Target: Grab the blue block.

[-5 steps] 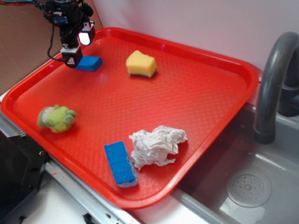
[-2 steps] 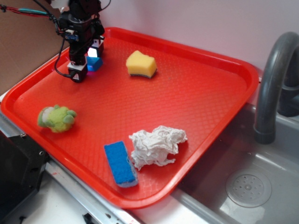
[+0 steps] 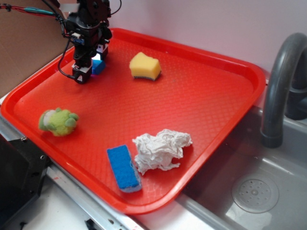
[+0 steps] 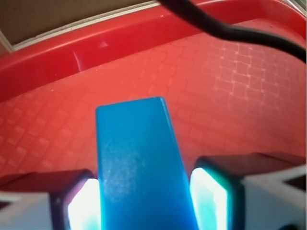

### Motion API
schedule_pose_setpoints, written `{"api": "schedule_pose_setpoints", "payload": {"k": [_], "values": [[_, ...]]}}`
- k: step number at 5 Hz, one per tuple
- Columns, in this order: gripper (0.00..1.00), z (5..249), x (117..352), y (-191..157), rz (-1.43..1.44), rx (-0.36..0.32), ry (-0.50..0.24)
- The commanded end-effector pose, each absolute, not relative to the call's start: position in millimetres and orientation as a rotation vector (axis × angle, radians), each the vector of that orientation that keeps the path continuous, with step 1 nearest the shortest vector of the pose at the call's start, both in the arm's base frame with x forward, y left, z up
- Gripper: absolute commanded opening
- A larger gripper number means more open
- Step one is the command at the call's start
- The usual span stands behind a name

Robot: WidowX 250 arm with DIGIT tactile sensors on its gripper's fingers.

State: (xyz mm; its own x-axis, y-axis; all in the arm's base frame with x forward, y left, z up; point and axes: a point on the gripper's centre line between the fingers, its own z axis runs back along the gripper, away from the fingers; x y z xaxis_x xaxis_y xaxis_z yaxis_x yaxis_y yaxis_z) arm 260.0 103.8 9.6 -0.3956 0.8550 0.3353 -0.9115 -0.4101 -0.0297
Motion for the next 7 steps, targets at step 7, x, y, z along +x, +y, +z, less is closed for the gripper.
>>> {"api": "schedule_pose_setpoints", "payload": {"k": [7], "values": [[0.00, 236.8, 226.0, 38.2, 0.381, -0.221, -0.081]]}}
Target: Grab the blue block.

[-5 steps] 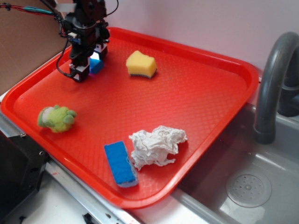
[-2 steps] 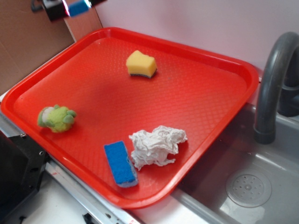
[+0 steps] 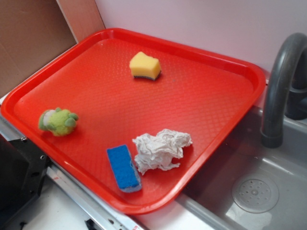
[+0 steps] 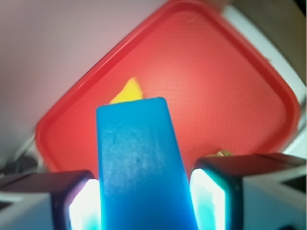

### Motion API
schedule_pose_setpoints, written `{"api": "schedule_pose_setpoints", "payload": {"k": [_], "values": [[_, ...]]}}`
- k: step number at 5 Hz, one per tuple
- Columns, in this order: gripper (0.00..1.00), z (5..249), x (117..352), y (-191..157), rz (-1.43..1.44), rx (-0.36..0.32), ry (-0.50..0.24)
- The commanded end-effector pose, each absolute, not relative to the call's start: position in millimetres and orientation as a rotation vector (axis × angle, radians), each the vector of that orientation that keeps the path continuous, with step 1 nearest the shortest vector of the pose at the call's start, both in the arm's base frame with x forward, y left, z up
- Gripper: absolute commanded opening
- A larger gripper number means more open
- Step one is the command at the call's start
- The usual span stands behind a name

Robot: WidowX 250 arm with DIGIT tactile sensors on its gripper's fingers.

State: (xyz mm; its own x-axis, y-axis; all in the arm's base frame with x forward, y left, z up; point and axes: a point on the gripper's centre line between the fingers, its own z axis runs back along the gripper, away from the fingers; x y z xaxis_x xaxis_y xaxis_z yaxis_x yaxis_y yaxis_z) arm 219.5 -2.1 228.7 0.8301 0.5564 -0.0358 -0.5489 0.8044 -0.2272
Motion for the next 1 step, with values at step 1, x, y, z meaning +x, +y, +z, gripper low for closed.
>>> {"api": "schedule_pose_setpoints", "payload": {"k": [1], "values": [[0.00, 232.6, 229.4, 37.0, 0.398, -0.176, -0.111]]}}
